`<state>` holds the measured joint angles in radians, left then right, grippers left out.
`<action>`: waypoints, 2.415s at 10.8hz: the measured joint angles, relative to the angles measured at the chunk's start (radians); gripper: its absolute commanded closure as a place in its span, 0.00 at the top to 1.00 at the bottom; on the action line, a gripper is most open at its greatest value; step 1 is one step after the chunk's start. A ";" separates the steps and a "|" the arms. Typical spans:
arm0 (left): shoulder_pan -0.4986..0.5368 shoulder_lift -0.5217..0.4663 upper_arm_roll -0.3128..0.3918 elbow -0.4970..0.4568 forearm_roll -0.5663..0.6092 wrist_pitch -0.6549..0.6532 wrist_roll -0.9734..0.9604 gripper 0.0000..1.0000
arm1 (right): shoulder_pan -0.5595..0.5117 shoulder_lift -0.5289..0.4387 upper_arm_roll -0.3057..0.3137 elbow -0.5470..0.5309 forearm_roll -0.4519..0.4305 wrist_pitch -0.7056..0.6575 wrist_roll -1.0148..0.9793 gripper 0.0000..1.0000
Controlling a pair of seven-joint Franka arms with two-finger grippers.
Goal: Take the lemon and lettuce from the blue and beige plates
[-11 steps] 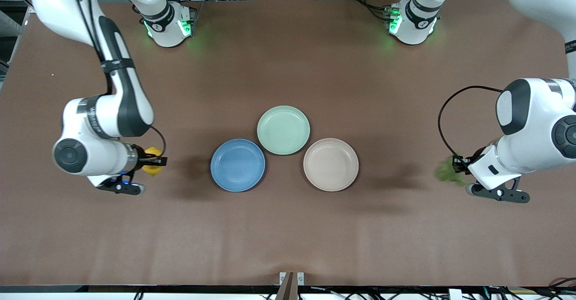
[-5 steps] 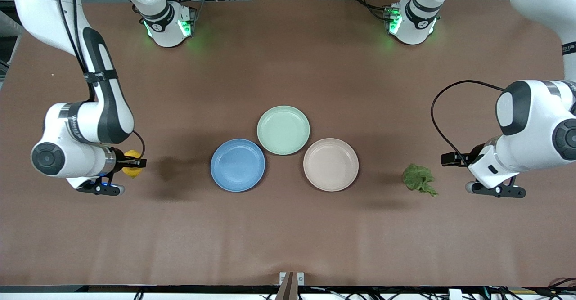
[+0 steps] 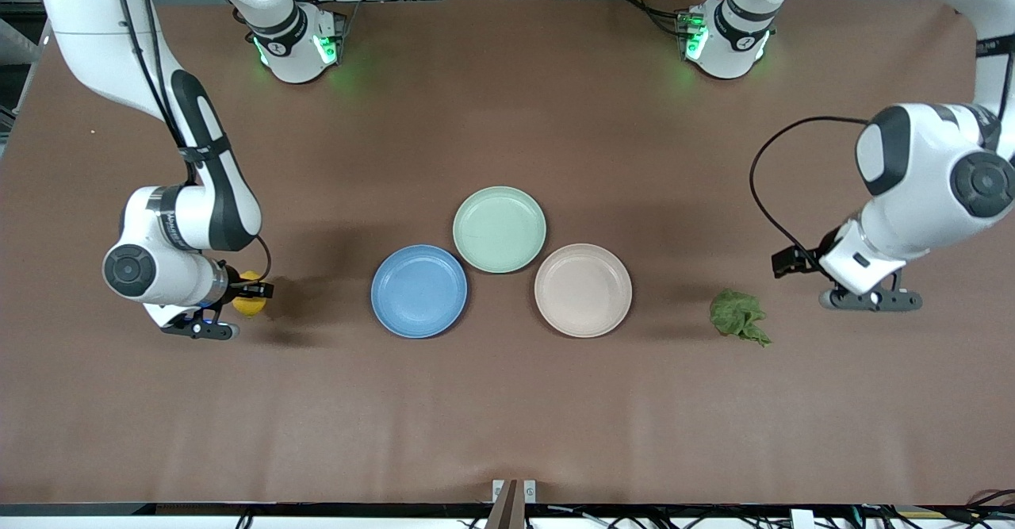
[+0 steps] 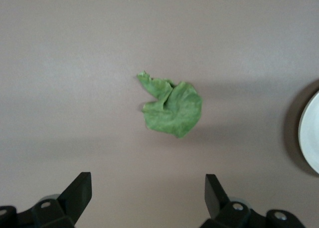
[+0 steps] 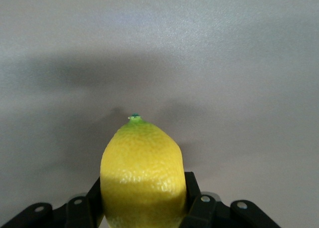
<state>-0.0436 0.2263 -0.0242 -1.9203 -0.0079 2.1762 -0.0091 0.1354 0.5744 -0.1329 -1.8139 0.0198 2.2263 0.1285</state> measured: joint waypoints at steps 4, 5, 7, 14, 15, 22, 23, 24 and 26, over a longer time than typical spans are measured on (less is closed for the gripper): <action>-0.001 -0.138 -0.031 -0.197 0.000 0.086 -0.084 1.00 | 0.000 0.007 0.000 -0.005 0.000 0.013 0.001 1.00; -0.002 -0.151 -0.038 -0.214 0.000 0.090 -0.098 1.00 | 0.000 0.006 0.000 -0.004 0.000 0.013 0.001 1.00; -0.002 -0.162 -0.045 -0.231 0.000 0.095 -0.103 1.00 | 0.000 0.000 0.000 0.008 0.000 -0.018 0.001 1.00; -0.002 -0.198 -0.092 -0.244 0.000 0.083 -0.107 1.00 | 0.016 -0.121 0.011 0.068 0.000 -0.249 0.001 1.00; -0.002 -0.205 -0.092 -0.245 0.000 0.081 -0.107 1.00 | 0.028 -0.144 0.012 0.051 0.000 -0.255 0.001 1.00; 0.003 -0.275 -0.091 -0.116 0.000 -0.098 -0.095 1.00 | 0.055 -0.307 0.013 -0.110 0.000 -0.268 0.001 1.00; 0.003 -0.278 -0.092 -0.069 0.000 -0.145 -0.095 1.00 | 0.055 -0.334 0.013 -0.124 0.000 -0.290 0.001 1.00; 0.003 -0.279 -0.092 -0.025 0.000 -0.181 -0.095 1.00 | 0.055 -0.359 0.013 -0.131 0.000 -0.321 0.001 1.00; 0.003 -0.279 -0.092 0.046 0.000 -0.231 -0.095 1.00 | 0.055 -0.406 0.013 -0.136 0.000 -0.381 0.001 1.00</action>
<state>-0.0408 -0.0526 -0.1160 -1.8744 -0.0082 1.9455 -0.1039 0.1904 0.1687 -0.1197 -1.9499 0.0196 1.8451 0.1295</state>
